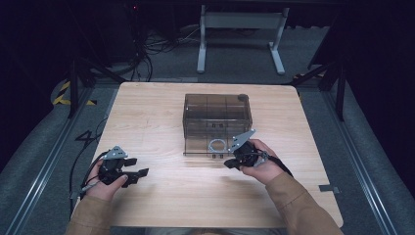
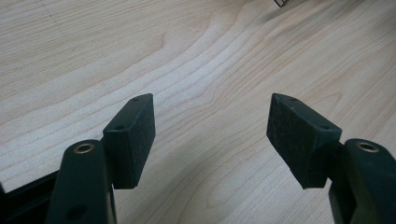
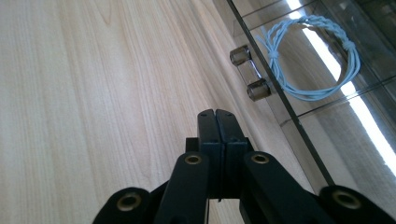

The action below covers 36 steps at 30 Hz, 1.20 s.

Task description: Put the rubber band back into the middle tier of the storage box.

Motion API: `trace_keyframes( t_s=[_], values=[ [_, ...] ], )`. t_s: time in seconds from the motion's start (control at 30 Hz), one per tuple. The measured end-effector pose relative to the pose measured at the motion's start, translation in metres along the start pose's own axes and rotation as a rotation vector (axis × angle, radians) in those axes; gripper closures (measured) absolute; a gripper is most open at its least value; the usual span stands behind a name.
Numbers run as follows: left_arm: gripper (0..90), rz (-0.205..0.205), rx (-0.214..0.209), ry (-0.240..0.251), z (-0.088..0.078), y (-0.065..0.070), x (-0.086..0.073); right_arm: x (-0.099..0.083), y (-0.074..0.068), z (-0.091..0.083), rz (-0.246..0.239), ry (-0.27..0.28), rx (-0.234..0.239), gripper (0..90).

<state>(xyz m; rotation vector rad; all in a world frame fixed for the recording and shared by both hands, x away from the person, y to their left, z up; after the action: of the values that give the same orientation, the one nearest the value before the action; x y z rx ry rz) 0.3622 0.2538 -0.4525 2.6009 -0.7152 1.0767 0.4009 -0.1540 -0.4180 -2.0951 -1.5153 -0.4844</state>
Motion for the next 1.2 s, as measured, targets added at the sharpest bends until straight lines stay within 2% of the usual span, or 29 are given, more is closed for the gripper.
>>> trace_keyframes(
  t_s=[0.5,1.2],
  values=[
    [33.5,0.0,-0.001,-0.004,0.0,0.0,0.0,-0.009,0.012,0.018,0.012,-0.025,-0.026,90.0],
    [33.5,0.001,-0.002,-0.006,0.0,0.0,0.0,-0.01,0.019,0.027,0.014,-0.002,-0.053,90.0]
  ],
)
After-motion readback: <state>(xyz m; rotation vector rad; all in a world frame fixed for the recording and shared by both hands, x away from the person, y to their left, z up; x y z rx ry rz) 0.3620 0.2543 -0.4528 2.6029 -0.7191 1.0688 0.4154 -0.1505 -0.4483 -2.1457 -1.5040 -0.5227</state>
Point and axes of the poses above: each handheld gripper's, and its own axes: z roughly forward along the jaws, x roughly out of its top, y roughly to its right, the point moved 1 cm from there along z, roughly forward along the jaws, and after that the axes turned 13 degrees about x, right-handed, at the moved point
